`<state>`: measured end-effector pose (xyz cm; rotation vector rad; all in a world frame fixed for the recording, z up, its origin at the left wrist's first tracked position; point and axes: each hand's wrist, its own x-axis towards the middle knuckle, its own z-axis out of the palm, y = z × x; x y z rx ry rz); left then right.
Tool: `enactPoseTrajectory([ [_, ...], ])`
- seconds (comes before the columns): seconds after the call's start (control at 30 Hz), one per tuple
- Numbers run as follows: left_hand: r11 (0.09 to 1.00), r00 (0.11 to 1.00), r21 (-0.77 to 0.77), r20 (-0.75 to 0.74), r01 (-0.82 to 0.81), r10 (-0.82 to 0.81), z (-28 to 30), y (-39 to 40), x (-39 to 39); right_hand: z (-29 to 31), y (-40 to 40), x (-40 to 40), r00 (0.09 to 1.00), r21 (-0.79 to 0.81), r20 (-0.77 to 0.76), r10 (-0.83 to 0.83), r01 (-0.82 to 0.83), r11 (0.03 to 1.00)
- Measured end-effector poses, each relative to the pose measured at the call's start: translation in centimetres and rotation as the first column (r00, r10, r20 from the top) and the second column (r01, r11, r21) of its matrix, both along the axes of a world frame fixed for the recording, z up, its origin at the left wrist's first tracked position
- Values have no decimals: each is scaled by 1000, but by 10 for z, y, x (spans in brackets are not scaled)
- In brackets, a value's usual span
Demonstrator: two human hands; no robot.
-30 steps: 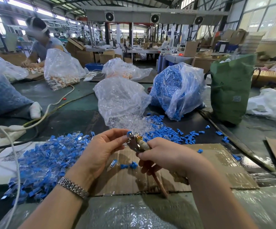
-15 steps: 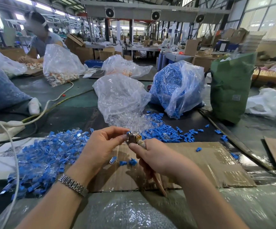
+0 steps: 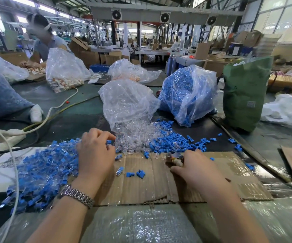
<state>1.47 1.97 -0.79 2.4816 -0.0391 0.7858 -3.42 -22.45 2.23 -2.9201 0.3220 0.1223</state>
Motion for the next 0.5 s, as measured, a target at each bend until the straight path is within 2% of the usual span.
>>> enactPoseTrajectory([
  [0.1,940,947,118,-76,320,-313,-2,-16,0,-5,7,0,994,-115,104,16,-4,993],
  [0.17,862,891,234,-198,449,-409,-5,-28,2,-5,20,-1,957,-75,236,170,-156,985],
  [0.23,812,865,322,-313,486,-393,-11,-33,7,-6,33,-2,893,34,291,342,-367,929],
  [0.3,798,845,336,-389,500,-366,-15,-31,11,-10,45,-3,842,132,294,453,-505,853],
  [0.37,803,838,304,-382,513,-390,-15,-29,12,-16,51,-1,809,136,290,511,-564,814],
  [0.5,802,838,260,-275,537,-472,-11,-31,5,-24,49,5,797,156,324,510,-577,802],
])
